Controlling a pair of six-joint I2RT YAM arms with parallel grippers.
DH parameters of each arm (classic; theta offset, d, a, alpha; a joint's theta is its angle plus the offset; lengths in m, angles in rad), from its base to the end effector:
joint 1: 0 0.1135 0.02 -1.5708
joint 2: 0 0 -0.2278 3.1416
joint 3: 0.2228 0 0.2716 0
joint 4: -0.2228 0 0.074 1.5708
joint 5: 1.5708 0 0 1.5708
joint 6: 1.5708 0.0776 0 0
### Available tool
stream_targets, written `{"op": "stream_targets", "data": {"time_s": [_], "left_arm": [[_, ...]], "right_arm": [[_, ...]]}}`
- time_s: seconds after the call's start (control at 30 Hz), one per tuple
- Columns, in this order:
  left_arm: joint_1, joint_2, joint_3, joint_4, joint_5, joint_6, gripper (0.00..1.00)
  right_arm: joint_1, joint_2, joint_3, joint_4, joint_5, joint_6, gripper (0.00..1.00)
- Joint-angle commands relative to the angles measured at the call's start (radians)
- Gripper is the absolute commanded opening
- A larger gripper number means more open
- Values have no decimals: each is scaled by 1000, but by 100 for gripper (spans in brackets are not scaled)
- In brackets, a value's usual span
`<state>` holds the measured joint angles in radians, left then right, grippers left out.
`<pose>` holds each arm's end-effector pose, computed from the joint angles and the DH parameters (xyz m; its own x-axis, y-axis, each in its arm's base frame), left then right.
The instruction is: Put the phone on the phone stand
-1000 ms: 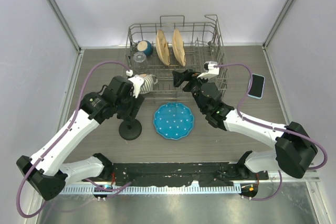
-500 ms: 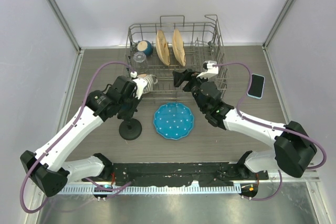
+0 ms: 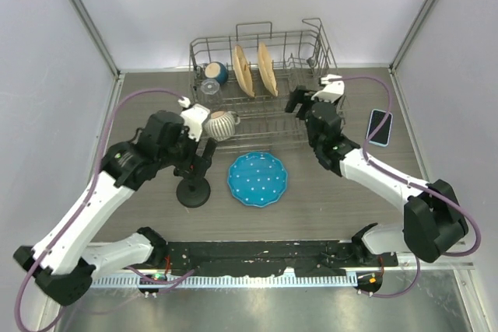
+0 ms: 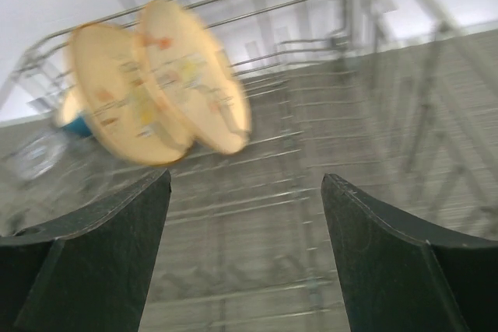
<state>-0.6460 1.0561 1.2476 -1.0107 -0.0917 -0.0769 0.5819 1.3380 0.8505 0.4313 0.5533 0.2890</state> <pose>0.2117 -0.1507 0.3106 -0.6239 0.3746 -0.6859 0.5031 0.8641 0.0143 0.3310 0.1690 0.2562 -0.0533 0.2552 -0.9654 -0.0147 0.9665 0.2563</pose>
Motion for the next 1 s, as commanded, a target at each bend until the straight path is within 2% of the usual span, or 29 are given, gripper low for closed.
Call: {"op": "stream_targets", "data": {"time_s": [0.0,0.03,0.1,0.13,0.23,0.3,0.43,0.5,0.57,0.6,0.73,0.83,0.87,0.97], "left_arm": [[-1,-145,12,182,85,-64,98],[-1,-159,-17,214,89,-72,98],[-1,-186,-40,308,158,-87,99],[-1,-189,-48,334,174,-89,99],[-1,-173,-42,402,222,-58,99],[-1,-160,-60,455,222,-60,99],[-1,-128,-151,537,267,-110,99],[-1,-105,-172,564,195,-174,97],[-1,-85,-188,566,152,-210,96],[-1,-59,-186,560,138,-225,96],[-1,5,-188,529,14,-445,96],[-1,68,-206,583,79,-524,96],[-1,82,-209,628,149,-562,95],[-1,148,-209,704,237,-618,86]], "right_arm": [[-213,-22,4,-152,217,-131,84],[-311,-26,5,-175,208,-122,84],[-411,-25,19,-254,166,-93,84],[-486,-23,39,-288,154,-29,85],[-540,-37,50,-353,10,-20,85],[-541,-60,38,-326,-118,-24,85],[-539,-74,39,-321,-264,16,87],[-515,-73,45,-325,-326,19,87],[-453,-68,74,-357,-299,-11,87],[-380,-62,88,-371,-258,-52,87],[-257,-42,186,-489,-159,-68,87],[-238,-71,199,-546,-148,-3,87],[-237,-88,193,-546,-151,16,87],[-238,-161,173,-533,-167,42,87]]}}
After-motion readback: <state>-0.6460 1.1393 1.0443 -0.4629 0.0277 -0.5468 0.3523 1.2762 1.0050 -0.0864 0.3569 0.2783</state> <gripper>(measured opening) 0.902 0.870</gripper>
